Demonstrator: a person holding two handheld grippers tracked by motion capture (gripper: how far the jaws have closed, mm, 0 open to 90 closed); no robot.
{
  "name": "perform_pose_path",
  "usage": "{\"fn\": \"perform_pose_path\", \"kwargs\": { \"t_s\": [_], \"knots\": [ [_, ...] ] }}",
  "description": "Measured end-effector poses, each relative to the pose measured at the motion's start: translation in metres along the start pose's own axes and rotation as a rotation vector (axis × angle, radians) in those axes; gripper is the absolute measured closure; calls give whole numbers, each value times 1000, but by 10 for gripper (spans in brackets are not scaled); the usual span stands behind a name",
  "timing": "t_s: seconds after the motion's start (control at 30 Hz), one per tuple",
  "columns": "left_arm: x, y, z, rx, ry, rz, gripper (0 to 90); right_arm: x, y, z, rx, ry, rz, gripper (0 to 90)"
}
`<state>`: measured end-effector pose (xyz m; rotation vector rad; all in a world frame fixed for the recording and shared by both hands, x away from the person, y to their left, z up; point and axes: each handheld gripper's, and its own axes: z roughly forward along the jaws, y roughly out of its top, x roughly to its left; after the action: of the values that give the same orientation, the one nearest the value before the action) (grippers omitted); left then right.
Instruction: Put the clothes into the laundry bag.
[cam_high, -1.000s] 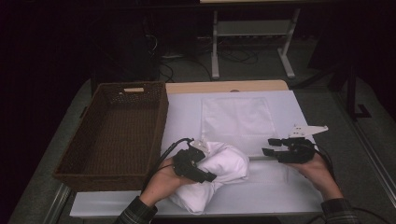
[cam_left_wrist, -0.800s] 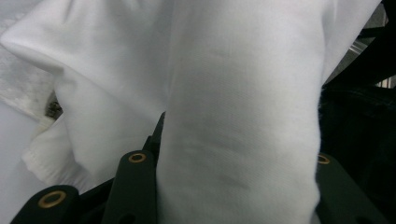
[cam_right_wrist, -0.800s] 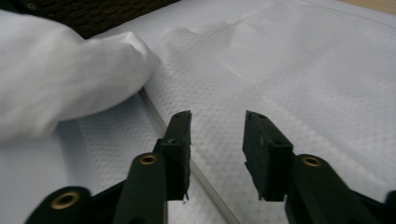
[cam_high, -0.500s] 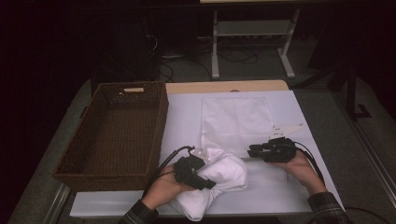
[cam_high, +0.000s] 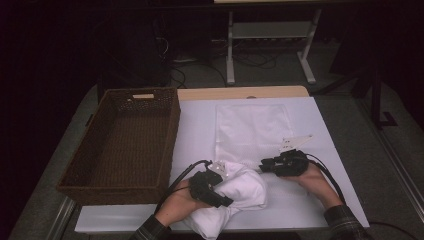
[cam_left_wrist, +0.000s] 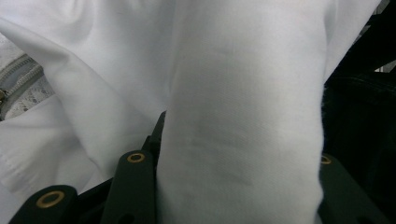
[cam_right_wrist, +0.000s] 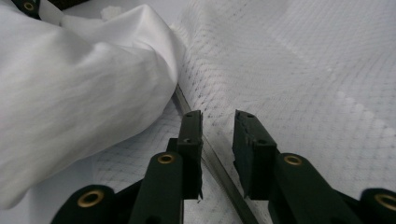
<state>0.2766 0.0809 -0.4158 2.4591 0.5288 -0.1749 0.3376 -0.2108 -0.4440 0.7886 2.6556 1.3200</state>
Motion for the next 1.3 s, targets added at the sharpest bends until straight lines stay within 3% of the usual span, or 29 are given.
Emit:
{"fn": "perform_pose_path", "kwargs": {
  "t_s": [0.07, 0.23, 0.3, 0.5, 0.63, 0.73, 1.03, 1.2, 1.3],
  "knots": [
    [0, 0, 1, 2, 0, 0, 553, -1, -1, 7, 14, 7, -11, 637],
    [-1, 0, 2, 6, 4, 4, 553, 2, -2, 14, 49, -15, -42, 615],
    [-1, 0, 2, 7, 4, 5, 553, 2, -3, 17, 51, -34, -52, 649],
    [0, 0, 2, 9, 3, 6, 551, -3, -2, 19, 36, -65, -23, 769],
    [-1, 0, 3, 8, 3, 4, 551, -3, -2, 19, 36, -74, -32, 802],
    [-1, 0, 3, 9, 5, 4, 551, -3, -2, 19, 42, -84, -37, 879],
    [-1, 0, 4, 12, 5, 4, 552, -4, 5, 12, -3, -85, -14, 883],
    [-1, 0, 4, 12, 6, 4, 551, -5, 17, 12, -15, -95, -19, 886],
    [-1, 0, 4, 13, 4, 5, 551, -8, 28, 10, -51, -103, -6, 886]
  ]
}}
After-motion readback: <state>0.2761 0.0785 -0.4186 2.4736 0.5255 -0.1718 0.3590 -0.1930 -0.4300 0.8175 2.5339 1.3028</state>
